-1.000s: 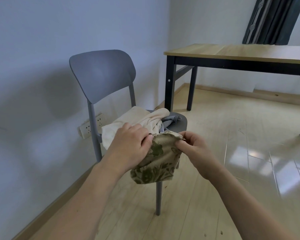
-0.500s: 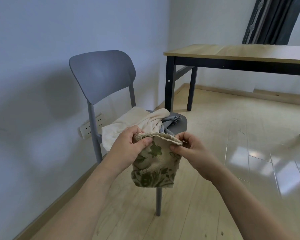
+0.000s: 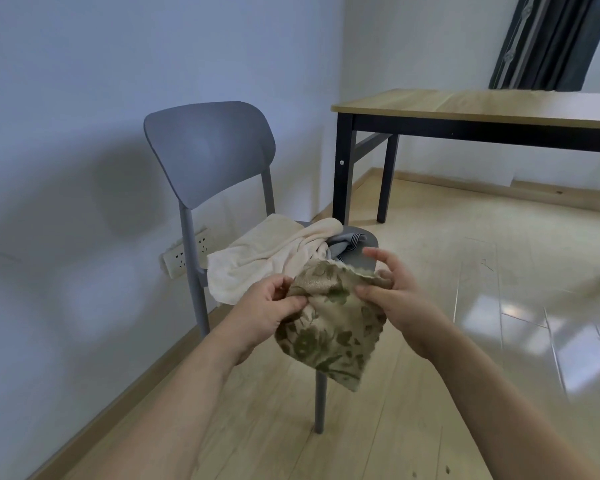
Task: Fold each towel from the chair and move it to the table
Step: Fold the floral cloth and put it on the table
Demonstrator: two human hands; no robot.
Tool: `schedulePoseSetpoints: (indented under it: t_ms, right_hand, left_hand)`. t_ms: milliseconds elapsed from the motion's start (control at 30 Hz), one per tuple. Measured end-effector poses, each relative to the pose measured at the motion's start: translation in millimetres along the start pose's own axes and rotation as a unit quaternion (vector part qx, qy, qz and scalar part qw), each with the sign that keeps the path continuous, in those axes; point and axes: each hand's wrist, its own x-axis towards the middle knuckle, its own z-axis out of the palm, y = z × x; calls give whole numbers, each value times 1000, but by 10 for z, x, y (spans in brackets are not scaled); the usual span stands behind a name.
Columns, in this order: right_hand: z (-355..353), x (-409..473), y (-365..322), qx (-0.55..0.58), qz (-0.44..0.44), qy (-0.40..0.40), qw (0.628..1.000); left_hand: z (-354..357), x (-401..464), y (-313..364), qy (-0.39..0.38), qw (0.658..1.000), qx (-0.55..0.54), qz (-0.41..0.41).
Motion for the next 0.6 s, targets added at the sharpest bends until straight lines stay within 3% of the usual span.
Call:
schedulePoseSetpoints:
  t_ms: [100,233,433,600]
  right_hand:
    - [-69,-26,-13,-111,80,-103,985]
    - [-117,-47,14,-114,154,-186,964]
    - [-136,-6,59,-51,134,-160,977]
    - [-52,-34,11,-112,74,-143,981]
  left_hand:
    - [-14,10,25,-18,996,63,55]
    - [58,-21,51,-78,988,116,61]
    - [88,-12,45,-55,995,75,38]
    - [72,-26,64,-92,991,96,30]
